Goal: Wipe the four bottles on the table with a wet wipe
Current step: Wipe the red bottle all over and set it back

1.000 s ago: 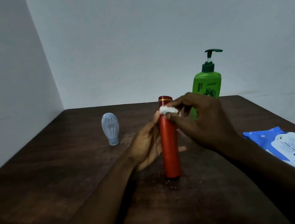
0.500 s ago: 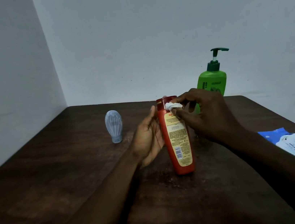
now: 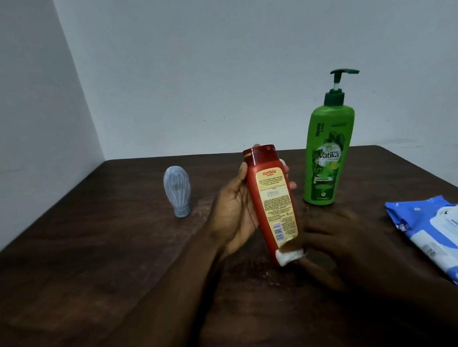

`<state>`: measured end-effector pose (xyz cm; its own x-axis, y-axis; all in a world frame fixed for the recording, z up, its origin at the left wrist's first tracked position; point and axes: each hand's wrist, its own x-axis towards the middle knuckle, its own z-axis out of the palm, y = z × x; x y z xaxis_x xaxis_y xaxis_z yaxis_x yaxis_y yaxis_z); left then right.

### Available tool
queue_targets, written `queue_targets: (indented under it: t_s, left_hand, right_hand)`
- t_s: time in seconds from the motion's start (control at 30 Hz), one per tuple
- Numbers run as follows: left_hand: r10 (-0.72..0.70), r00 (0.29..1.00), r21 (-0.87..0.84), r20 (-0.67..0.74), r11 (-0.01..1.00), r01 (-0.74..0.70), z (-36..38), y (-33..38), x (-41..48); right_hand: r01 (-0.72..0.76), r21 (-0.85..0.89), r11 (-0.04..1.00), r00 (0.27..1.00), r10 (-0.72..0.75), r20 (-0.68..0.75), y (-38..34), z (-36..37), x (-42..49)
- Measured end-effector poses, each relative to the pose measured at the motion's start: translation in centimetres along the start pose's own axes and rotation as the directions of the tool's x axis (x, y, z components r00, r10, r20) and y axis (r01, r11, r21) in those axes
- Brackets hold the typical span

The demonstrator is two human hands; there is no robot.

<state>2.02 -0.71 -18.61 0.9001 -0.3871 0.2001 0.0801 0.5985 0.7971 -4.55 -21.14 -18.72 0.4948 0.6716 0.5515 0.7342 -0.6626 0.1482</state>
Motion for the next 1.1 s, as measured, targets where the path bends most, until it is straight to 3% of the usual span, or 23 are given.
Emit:
queue_targets:
  t_s: [0.37, 0.9, 1.1]
  left_hand:
    - [-0.028, 1.000, -0.081, -0.010, 0.996, 0.027, 0.0, 0.0, -0.2]
    - [-0.042, 0.998, -0.056, 0.049, 0.997, 0.045, -0.4, 0.0, -0.1]
    - [-0.032, 0.999, -0.075, 0.031, 0.997, 0.034, -0.7, -0.2, -0.1]
  right_hand:
    - [-0.118, 0.093, 0.989, 0.963, 0.137, -0.231, 2.3, -1.6, 9.7]
    - [0.095, -0.089, 0.991, 0.995, -0.091, 0.045, 0.7, -0.2, -0.4]
    - [-0.034, 0.021, 0.999, 0.995, 0.036, -0.088, 2.9, -0.6, 3.0]
